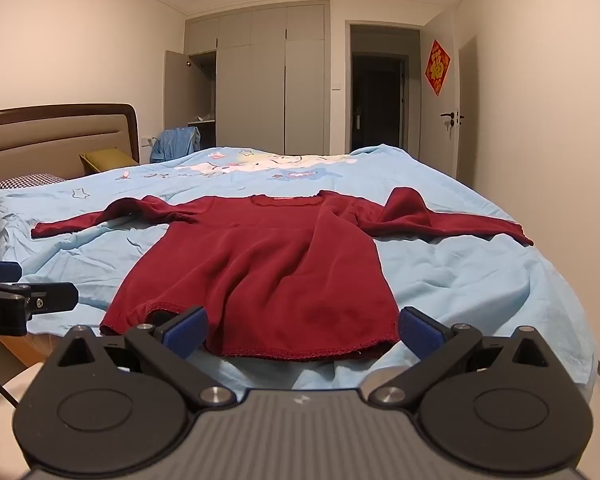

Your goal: Fold small clothes

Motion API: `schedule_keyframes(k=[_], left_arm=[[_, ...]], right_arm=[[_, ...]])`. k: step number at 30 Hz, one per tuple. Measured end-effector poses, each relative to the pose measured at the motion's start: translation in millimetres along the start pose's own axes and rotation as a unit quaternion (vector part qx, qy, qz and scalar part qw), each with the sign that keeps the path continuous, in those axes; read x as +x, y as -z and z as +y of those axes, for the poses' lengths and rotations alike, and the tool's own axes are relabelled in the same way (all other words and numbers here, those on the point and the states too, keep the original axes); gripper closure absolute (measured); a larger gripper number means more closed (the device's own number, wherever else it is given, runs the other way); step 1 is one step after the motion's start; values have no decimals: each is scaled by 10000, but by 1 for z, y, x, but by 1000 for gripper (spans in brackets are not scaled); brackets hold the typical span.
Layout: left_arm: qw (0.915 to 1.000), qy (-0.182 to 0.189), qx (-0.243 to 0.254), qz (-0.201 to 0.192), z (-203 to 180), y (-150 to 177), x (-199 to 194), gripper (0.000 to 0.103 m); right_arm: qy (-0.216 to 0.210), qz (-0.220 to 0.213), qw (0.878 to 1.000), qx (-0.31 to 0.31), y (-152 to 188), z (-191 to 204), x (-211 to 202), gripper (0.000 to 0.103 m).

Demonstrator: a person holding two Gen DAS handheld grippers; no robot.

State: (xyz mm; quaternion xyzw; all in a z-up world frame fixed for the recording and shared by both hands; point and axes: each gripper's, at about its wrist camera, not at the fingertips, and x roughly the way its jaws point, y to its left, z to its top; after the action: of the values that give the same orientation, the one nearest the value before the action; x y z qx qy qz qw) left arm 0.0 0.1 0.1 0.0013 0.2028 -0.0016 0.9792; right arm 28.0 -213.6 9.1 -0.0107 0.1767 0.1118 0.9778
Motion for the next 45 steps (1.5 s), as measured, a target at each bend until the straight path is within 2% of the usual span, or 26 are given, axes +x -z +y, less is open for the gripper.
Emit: schedule_keyframes(k=[45], left_arm=[[10000, 8, 0, 8, -1, 1, 3, 1]], right_arm=[[-5, 16, 10000, 13, 1, 0, 0, 0]])
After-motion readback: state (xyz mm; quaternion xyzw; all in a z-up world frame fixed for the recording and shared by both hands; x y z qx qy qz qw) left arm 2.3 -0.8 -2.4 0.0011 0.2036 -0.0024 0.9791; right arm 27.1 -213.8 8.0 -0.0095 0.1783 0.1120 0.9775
